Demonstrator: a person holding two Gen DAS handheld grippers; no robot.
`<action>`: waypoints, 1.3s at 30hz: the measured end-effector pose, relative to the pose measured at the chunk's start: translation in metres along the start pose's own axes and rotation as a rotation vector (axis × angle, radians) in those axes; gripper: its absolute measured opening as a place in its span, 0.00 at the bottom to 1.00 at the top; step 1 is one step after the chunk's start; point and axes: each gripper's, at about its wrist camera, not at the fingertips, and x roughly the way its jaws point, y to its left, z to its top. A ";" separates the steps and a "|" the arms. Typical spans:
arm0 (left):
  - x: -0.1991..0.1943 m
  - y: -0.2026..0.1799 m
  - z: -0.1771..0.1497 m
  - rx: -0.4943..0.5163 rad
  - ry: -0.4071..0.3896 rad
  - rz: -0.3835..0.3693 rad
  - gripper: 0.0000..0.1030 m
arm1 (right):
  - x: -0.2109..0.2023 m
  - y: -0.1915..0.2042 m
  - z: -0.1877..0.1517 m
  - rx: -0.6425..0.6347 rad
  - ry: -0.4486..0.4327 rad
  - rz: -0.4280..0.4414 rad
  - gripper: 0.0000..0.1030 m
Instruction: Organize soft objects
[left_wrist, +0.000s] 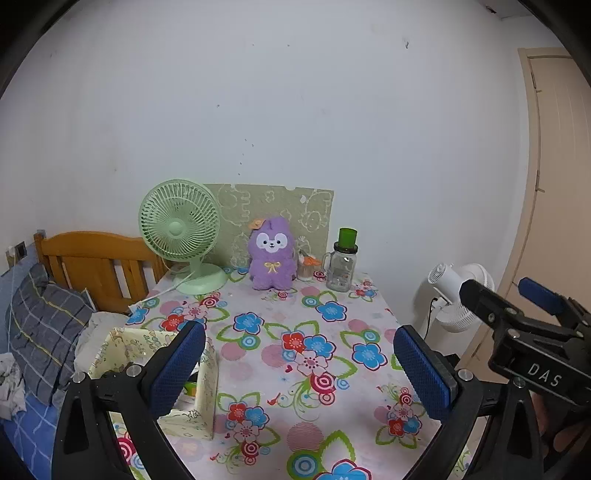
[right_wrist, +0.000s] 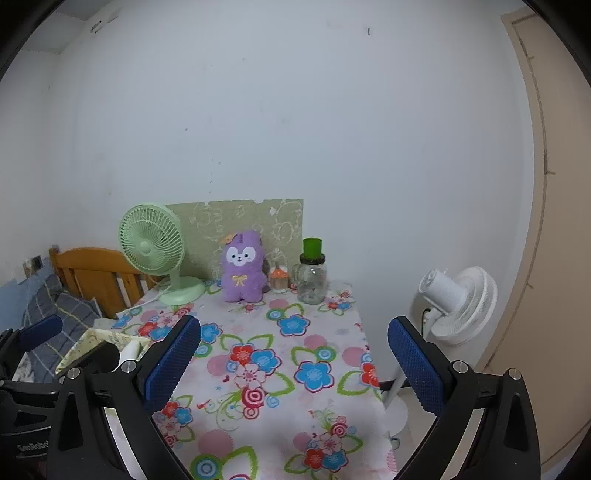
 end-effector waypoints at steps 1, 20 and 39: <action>-0.001 -0.001 0.000 0.000 -0.001 0.003 1.00 | 0.001 0.000 -0.001 0.006 0.005 0.011 1.00; -0.005 -0.009 -0.001 0.029 -0.002 0.017 1.00 | 0.002 -0.001 -0.009 0.001 0.031 0.009 1.00; -0.009 -0.011 0.000 0.029 -0.007 0.022 1.00 | -0.001 0.002 -0.009 -0.018 0.037 -0.006 1.00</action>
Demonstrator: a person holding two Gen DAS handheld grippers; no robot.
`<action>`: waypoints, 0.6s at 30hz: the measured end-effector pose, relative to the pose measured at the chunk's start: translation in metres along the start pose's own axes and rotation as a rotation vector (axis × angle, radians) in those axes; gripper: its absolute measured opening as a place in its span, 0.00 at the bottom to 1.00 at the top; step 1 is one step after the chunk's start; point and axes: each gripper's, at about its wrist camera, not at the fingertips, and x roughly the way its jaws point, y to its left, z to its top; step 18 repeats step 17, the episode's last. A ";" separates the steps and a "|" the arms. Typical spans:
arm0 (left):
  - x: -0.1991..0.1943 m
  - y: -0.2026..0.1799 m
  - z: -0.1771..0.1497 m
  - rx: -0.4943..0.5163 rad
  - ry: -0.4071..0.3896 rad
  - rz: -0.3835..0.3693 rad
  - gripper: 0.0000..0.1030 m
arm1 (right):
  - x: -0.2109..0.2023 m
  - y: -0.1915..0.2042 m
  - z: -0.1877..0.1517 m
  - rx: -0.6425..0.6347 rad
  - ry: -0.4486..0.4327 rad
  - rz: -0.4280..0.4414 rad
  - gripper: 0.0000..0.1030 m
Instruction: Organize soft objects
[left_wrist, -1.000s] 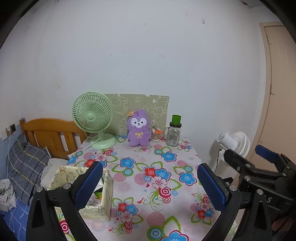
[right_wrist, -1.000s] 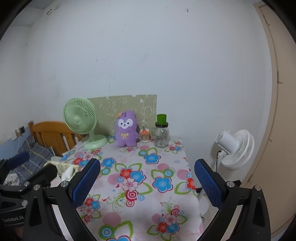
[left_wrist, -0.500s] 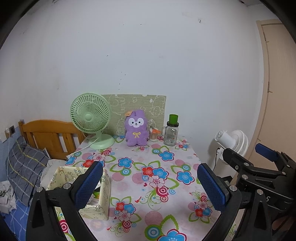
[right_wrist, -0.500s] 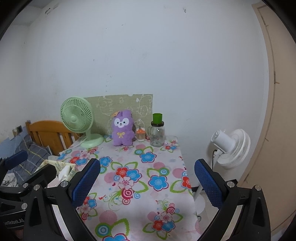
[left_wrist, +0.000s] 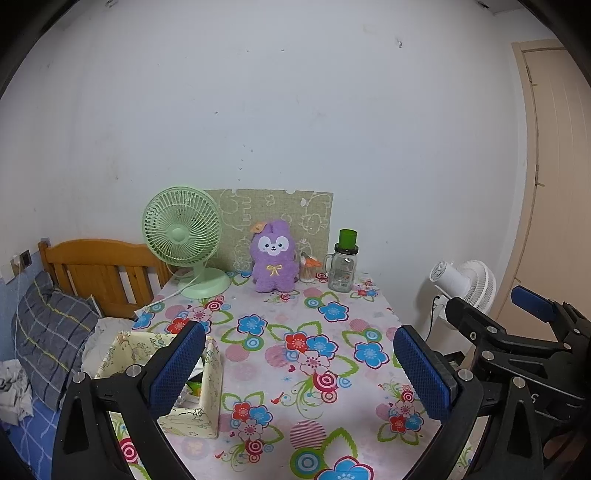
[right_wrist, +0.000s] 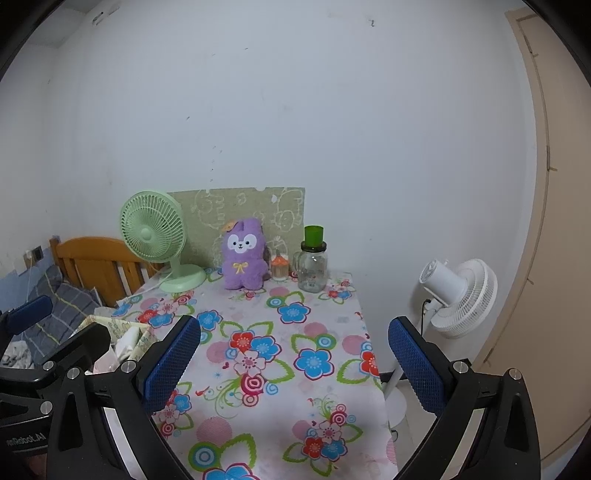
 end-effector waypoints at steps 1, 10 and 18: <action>0.000 0.000 0.000 -0.001 0.000 0.003 1.00 | 0.001 0.000 0.000 0.001 0.003 0.000 1.00; 0.000 0.000 0.001 0.008 0.005 0.011 1.00 | 0.002 0.002 -0.001 0.000 0.006 -0.001 1.00; -0.001 0.001 0.002 0.014 -0.013 0.026 1.00 | 0.002 0.002 0.000 -0.002 0.002 0.001 1.00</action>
